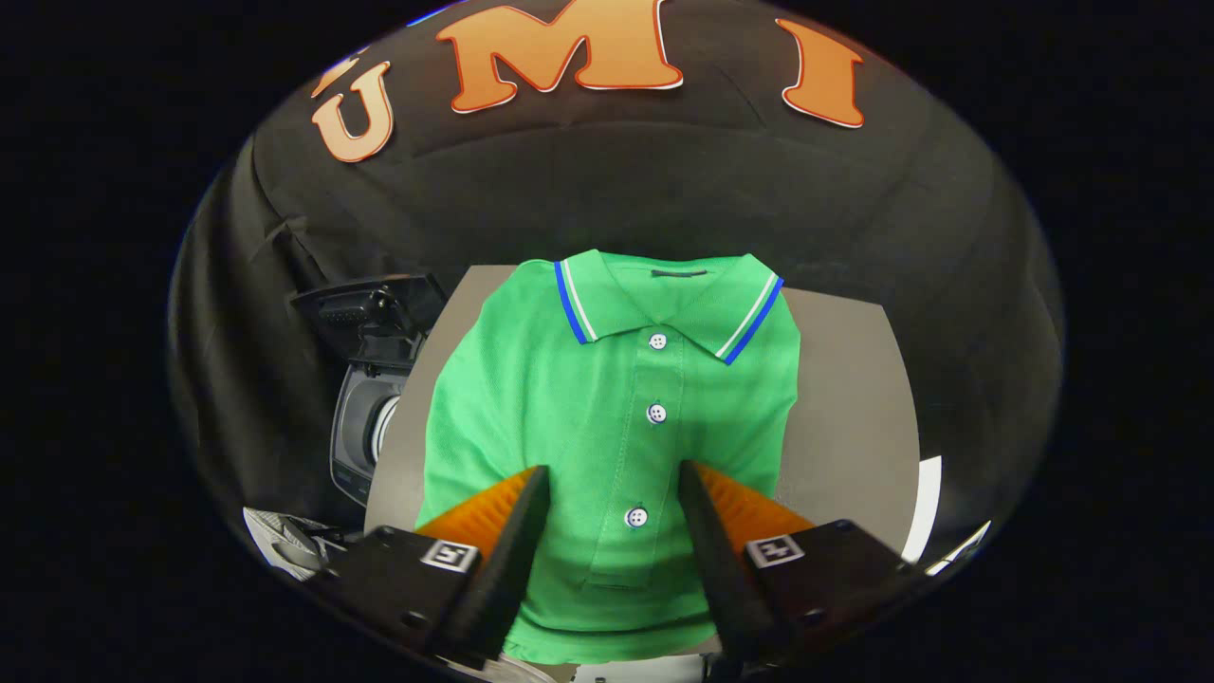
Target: Put the clothes into the washing machine and then close the washing machine lid.
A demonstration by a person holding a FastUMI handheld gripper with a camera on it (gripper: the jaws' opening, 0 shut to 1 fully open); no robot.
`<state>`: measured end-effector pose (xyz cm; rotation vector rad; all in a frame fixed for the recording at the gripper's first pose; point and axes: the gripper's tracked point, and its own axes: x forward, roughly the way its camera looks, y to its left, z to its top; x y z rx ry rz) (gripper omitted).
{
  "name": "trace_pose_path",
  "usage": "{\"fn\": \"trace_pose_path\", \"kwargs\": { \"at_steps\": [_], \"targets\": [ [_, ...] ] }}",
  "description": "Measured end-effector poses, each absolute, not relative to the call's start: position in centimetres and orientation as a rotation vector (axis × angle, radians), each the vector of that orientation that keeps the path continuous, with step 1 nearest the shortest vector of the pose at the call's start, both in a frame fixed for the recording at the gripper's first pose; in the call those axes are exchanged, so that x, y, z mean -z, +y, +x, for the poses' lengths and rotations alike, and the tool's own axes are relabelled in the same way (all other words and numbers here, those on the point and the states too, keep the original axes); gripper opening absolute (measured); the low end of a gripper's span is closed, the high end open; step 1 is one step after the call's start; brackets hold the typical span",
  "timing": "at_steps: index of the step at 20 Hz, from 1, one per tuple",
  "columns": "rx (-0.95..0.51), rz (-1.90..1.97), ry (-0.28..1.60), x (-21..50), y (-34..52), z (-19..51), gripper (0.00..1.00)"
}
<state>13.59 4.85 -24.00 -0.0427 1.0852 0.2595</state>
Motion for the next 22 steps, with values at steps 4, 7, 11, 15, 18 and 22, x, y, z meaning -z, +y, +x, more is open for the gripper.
{"fn": "trace_pose_path", "kwargs": {
  "at_steps": [4,7,11,15,18,22],
  "targets": [
    [-0.288,0.015,1.061,23.9,4.9,14.2,0.43],
    [-0.313,0.042,0.990,23.6,5.0,14.0,0.17],
    [-0.328,0.115,0.813,23.3,5.1,14.5,0.13],
    [-0.305,0.298,0.597,21.9,5.1,14.8,0.13],
    [-0.347,0.374,0.405,19.0,5.4,14.5,0.13],
    [-0.417,0.291,0.176,12.9,4.1,10.7,0.12]
  ]
}}
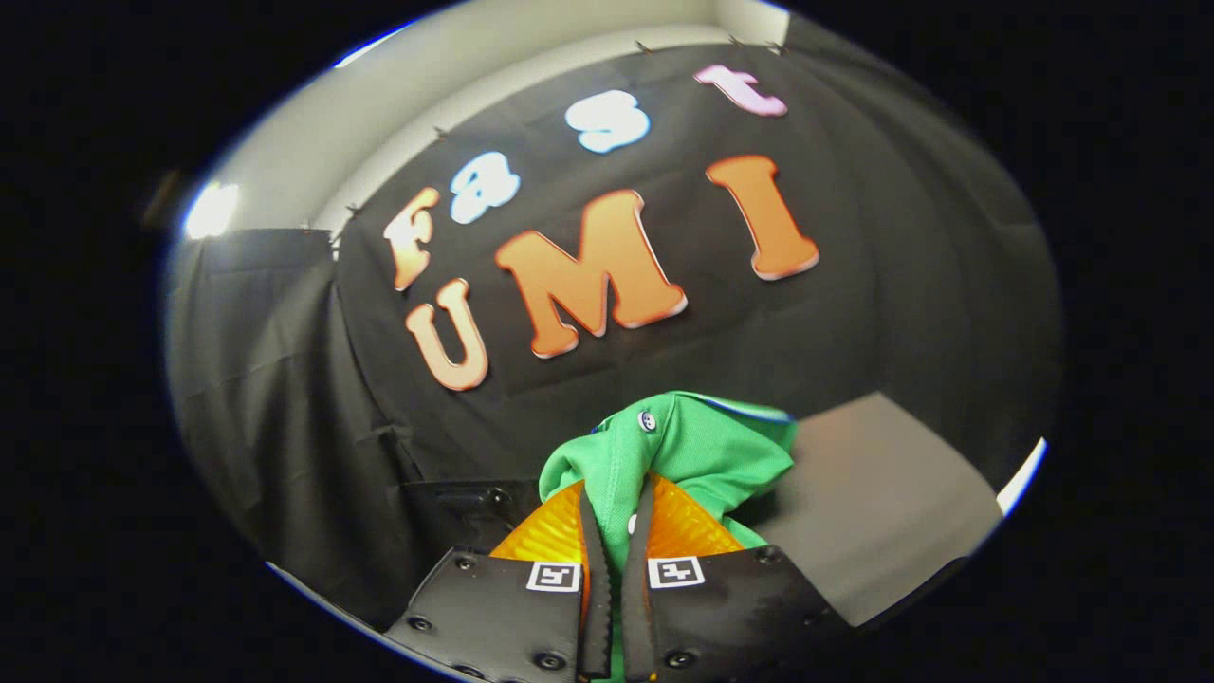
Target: Put the clothes into the washing machine and then close the washing machine lid.
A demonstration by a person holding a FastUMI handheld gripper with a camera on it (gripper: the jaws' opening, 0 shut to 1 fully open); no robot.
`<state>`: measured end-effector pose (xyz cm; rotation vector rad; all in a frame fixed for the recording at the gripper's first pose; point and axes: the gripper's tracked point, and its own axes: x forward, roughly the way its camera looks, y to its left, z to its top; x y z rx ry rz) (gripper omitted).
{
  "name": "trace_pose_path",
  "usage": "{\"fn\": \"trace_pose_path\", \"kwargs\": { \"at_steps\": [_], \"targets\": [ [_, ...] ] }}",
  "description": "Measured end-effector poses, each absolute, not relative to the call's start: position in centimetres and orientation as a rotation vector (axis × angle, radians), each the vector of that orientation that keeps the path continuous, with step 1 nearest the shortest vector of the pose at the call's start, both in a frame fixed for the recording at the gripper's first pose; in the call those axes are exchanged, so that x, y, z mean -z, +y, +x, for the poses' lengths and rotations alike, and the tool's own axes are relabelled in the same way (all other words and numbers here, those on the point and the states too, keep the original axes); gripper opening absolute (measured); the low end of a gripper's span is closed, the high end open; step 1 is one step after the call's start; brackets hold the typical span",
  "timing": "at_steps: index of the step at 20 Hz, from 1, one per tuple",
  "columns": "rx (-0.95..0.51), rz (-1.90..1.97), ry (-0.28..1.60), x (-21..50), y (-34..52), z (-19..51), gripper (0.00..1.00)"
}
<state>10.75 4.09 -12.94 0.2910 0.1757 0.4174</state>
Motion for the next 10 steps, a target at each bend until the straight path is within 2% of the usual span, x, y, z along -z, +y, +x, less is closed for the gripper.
{"fn": "trace_pose_path", "kwargs": {
  "at_steps": [5,10],
  "targets": [
    [-0.464,0.233,0.061,7.7,6.4,5.8,0.12],
    [-0.422,0.174,-0.015,4.1,12.7,4.8,0.12]
  ]
}}
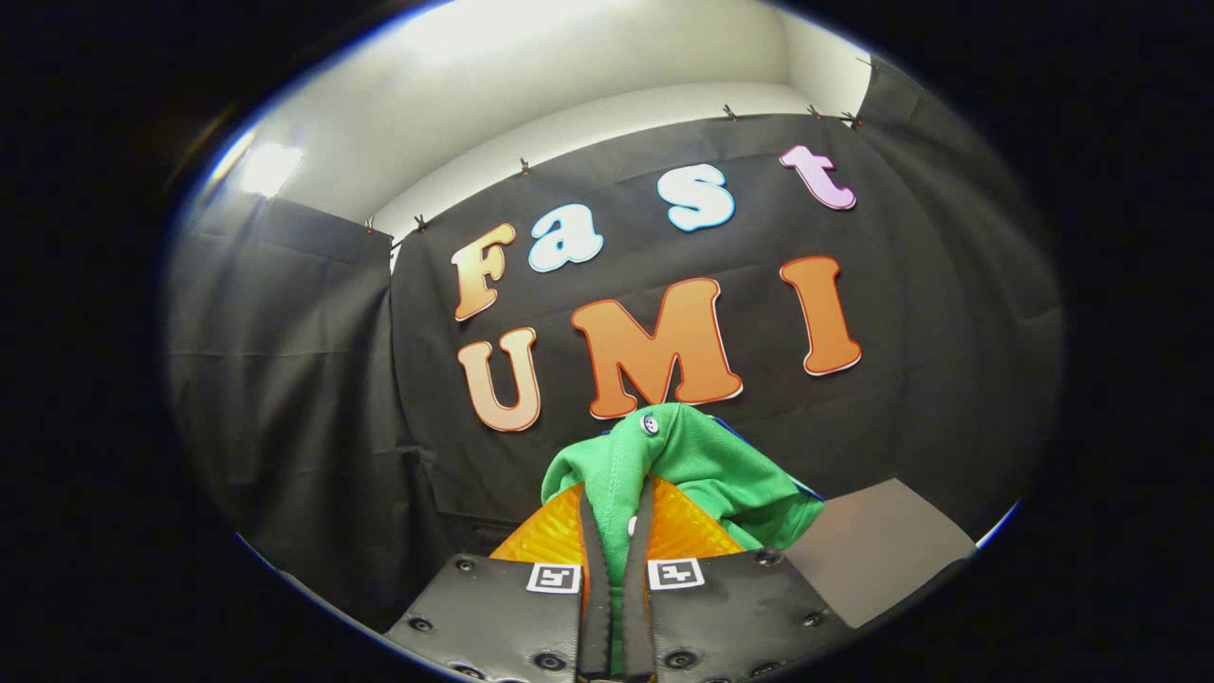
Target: Put the clothes into the washing machine and then close the washing machine lid.
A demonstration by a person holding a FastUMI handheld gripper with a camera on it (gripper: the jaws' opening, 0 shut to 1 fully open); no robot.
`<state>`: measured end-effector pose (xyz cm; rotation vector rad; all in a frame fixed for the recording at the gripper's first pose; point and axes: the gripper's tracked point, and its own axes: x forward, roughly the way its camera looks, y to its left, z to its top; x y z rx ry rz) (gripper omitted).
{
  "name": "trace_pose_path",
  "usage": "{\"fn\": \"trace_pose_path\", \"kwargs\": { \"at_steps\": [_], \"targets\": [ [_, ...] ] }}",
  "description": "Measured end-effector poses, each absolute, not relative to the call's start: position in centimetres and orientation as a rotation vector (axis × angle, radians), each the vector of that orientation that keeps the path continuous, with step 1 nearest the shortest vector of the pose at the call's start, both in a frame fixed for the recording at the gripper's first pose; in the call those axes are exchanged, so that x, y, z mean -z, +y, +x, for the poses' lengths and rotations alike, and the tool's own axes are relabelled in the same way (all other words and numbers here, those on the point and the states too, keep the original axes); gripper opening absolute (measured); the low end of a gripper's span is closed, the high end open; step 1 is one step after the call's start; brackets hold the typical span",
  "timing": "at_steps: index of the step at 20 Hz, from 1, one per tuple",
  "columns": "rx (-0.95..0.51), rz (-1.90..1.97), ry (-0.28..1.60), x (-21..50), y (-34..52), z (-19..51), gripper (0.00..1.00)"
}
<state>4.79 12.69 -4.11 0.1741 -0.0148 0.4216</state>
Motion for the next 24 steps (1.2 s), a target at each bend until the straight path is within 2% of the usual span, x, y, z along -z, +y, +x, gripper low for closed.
{"fn": "trace_pose_path", "kwargs": {
  "at_steps": [8,14,17,24],
  "targets": [
    [-0.482,0.169,0.039,5.8,26.5,4.5,0.12],
    [-0.562,0.168,0.165,12.1,37.1,6.4,0.12],
    [-0.582,0.138,0.237,16.6,41.4,7.9,0.12],
    [-0.597,0.171,0.573,32.4,47.7,9.6,0.13]
  ]
}}
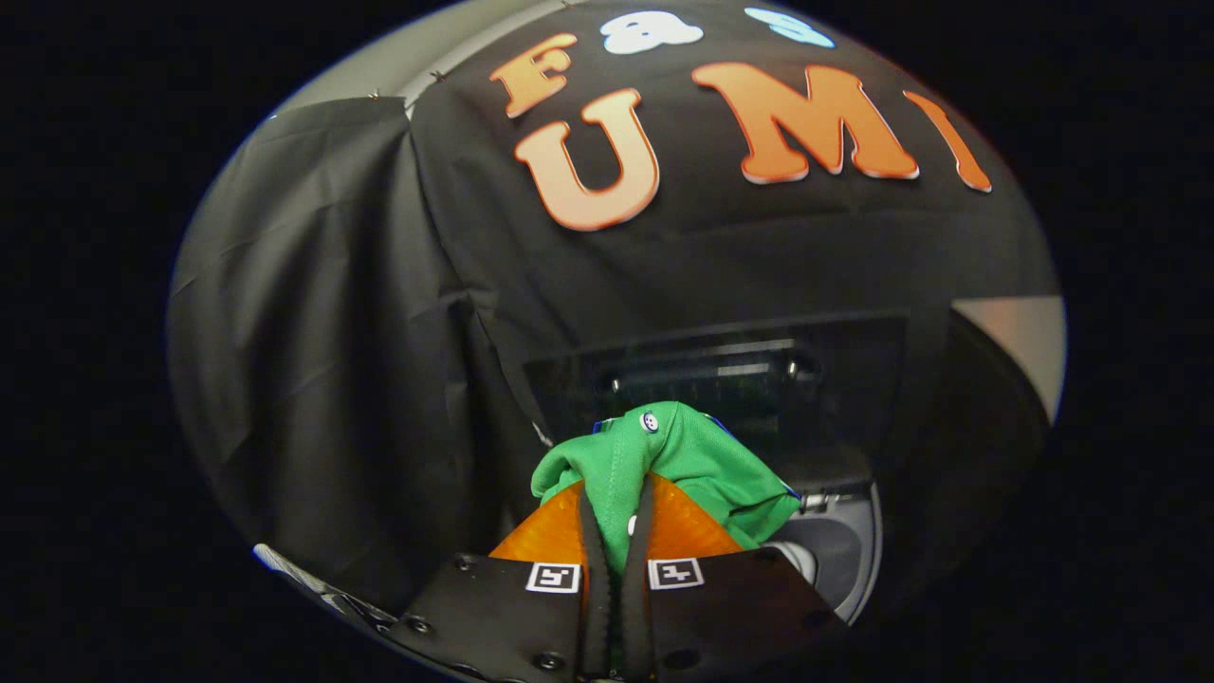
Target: Put the clothes into the washing machine and then close the washing machine lid.
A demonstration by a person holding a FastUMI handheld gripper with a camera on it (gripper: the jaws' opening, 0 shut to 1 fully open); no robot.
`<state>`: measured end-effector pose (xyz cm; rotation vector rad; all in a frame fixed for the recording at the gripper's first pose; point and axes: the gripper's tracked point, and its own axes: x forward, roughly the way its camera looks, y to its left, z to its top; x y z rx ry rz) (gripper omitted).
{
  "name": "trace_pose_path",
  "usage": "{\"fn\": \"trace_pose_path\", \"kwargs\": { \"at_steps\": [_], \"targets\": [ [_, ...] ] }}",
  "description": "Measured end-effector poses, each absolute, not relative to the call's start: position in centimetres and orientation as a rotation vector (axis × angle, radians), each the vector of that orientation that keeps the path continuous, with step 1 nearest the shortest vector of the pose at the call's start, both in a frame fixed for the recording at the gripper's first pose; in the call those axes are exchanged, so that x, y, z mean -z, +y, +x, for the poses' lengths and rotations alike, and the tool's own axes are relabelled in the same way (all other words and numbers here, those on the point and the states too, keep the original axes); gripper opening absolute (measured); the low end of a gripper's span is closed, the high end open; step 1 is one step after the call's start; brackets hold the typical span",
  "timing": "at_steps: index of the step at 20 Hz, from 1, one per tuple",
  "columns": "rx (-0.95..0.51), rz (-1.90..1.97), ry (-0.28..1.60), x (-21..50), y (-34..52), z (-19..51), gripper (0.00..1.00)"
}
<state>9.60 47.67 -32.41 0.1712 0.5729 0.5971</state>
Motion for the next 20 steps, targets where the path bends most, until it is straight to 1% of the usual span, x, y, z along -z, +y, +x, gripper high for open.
{"fn": "trace_pose_path", "kwargs": {
  "at_steps": [4,7,14,20],
  "targets": [
    [-0.545,0.166,0.774,42.0,48.9,11.3,0.13],
    [-0.471,0.182,0.900,45.4,49.7,11.6,0.12],
    [-0.286,0.152,1.106,49.3,50.5,12.3,0.13],
    [-0.217,0.123,1.188,51.8,50.2,11.4,0.13]
  ]
}}
